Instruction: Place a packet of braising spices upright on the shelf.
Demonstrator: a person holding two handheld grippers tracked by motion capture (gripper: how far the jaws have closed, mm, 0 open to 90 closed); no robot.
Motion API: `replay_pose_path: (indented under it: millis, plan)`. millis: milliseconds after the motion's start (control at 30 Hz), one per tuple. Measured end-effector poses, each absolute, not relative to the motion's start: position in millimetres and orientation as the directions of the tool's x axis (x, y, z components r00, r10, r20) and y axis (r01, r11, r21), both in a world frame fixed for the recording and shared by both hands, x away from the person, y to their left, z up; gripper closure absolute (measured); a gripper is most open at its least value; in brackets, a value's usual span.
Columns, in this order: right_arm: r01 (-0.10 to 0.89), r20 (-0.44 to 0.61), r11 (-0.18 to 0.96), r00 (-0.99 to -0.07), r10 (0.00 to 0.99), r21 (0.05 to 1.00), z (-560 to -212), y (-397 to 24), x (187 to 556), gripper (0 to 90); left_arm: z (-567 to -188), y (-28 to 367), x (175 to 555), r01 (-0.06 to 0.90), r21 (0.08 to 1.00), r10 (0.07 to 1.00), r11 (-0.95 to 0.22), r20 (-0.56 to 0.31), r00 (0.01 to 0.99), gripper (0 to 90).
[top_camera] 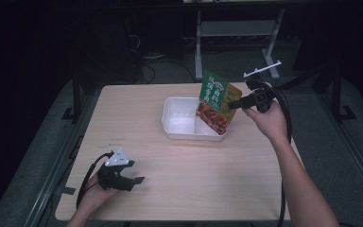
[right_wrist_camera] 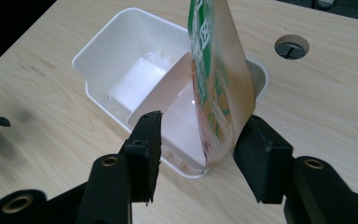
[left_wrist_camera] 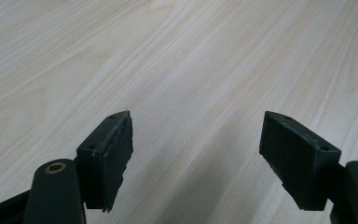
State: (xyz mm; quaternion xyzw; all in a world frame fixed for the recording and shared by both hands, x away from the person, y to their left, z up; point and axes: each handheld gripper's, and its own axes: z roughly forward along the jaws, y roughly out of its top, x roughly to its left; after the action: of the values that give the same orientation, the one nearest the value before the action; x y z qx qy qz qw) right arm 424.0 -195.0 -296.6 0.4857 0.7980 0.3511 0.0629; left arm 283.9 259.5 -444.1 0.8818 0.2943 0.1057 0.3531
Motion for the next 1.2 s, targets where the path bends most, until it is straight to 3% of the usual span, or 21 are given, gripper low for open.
replay_pose_path:
  millis: [1200]
  plan:
    - [0.735,0.310,0.252,-0.535,0.786,0.629,-330.3,-224.2,377.1,47.0,-444.2,259.0,283.8,0.442,0.688,0.596,-0.575,-0.018,0.803,25.2]
